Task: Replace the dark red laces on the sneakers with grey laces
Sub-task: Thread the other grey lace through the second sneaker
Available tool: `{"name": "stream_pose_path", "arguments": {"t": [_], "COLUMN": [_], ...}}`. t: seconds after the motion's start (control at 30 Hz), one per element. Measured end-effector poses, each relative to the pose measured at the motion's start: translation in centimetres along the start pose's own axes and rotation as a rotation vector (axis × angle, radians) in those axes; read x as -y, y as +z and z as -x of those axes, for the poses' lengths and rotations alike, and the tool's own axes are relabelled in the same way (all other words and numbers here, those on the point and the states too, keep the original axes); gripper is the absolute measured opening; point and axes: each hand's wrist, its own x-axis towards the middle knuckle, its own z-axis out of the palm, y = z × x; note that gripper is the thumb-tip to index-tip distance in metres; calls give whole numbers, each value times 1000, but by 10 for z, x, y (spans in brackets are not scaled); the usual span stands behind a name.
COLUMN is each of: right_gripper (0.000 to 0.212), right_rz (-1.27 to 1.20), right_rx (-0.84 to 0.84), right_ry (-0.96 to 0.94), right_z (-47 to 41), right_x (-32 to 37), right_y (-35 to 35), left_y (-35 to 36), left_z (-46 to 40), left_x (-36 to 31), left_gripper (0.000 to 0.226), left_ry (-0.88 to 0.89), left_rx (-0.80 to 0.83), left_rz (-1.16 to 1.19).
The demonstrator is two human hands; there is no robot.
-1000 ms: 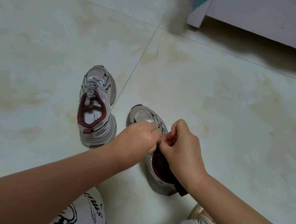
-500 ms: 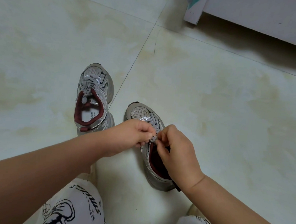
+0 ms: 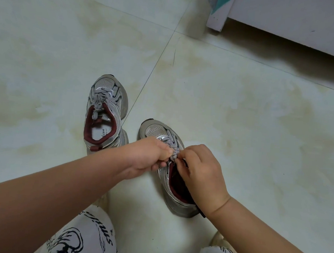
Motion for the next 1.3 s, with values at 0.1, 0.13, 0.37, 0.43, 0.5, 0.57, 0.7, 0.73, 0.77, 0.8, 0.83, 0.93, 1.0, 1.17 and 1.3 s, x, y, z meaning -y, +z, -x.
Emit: {"name": "stream_pose_path", "arguments": {"t": [0.1,0.13,0.37,0.43,0.5,0.57,0.7,0.73,0.77,0.8,0.83,0.93,1.0,1.17,1.3], "right_gripper": [18,17,11,17,19,21,20,20,26,33,37,39,39,29,37], "right_rz": [6,1,-20,-14,-1,66,269,314,345,364,379,385,366,428,372], "right_rx": [-1,7,85,131,190,240,317,344,385,428,458,530,552,621,608], "right_ry": [70,101,192,138,115,102,48,29,26,33,45,77,104,112,262], "right_z": [1,1,-6,-9,-12,-17,-26,-27,-29,-28,-27,-22,-20,-29,-21], "right_x": [3,5,10,6,5,8,20,23,25,27,28,28,25,35,34], "right_y": [3,4,3,0,-2,-4,-10,-10,-11,-10,-10,-10,-10,-18,-28], "left_y": [3,3,2,0,-1,-1,-2,-2,-2,-1,1,8,11,20,21], "left_z": [3,4,7,8,7,6,3,3,2,1,1,3,3,2,4], "left_x": [3,5,10,11,10,8,5,4,4,5,6,12,14,15,20], "left_gripper": [30,28,21,21,21,22,27,28,29,30,31,31,29,31,27], "left_ry": [-13,-11,85,114,142,180,230,233,234,234,232,217,195,263,264], "left_rx": [-33,-43,-76,-79,-83,-92,-112,-112,-117,-127,-143,-182,-175,-295,-287], "left_rz": [128,163,169,111,56,-8,-177,-198,-211,-214,-208,-150,-95,-249,-159]}}
